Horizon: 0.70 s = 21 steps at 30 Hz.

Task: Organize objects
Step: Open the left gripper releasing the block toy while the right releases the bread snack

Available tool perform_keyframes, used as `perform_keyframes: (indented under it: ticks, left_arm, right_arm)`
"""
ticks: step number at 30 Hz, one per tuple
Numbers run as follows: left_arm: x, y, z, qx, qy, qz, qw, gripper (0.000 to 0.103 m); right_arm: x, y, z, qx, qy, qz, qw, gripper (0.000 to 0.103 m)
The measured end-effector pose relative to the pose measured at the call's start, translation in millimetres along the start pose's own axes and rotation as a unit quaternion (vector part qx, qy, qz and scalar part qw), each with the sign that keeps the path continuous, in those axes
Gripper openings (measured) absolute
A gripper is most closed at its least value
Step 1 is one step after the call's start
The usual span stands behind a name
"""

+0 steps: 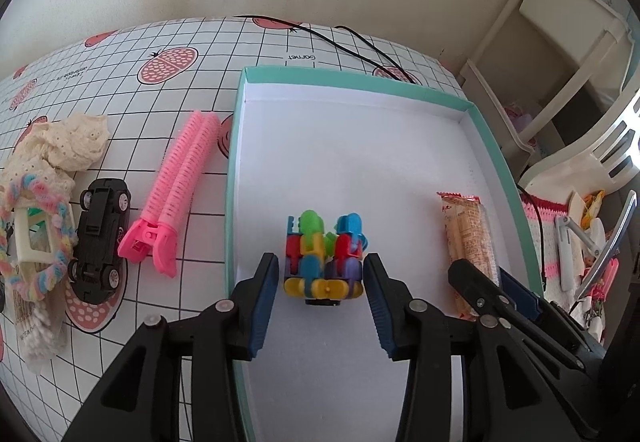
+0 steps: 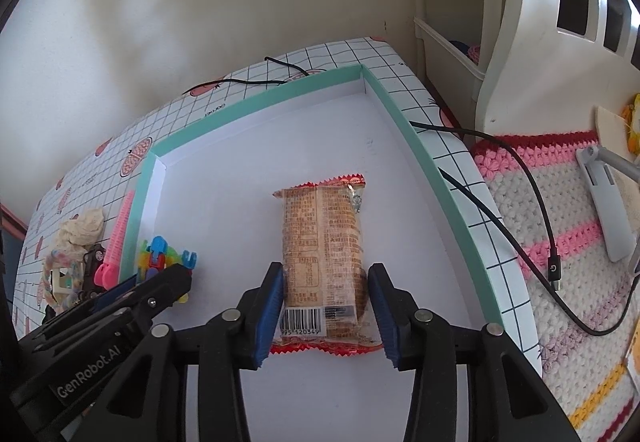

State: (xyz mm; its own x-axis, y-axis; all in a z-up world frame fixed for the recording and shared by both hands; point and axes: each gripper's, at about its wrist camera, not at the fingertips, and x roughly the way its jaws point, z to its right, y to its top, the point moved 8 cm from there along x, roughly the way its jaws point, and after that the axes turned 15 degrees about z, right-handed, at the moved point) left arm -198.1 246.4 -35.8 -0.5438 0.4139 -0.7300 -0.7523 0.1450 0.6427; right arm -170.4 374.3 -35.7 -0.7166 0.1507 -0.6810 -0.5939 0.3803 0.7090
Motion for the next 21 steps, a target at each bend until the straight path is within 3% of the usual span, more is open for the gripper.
perform_keyframes:
  ticks: [17, 21]
  left_arm:
    - [-27, 19, -6, -0.011, 0.005, 0.035, 0.9993, 0.046]
    - [-31, 22, -11, -0.011, 0.018, 0.041, 0.9989, 0.051]
  right_arm:
    - [-12, 14, 0, 0.008, 0.009, 0.035, 0.999, 0.048]
    - [-12, 14, 0, 0.007, 0.007, 0.037, 0.999, 0.05]
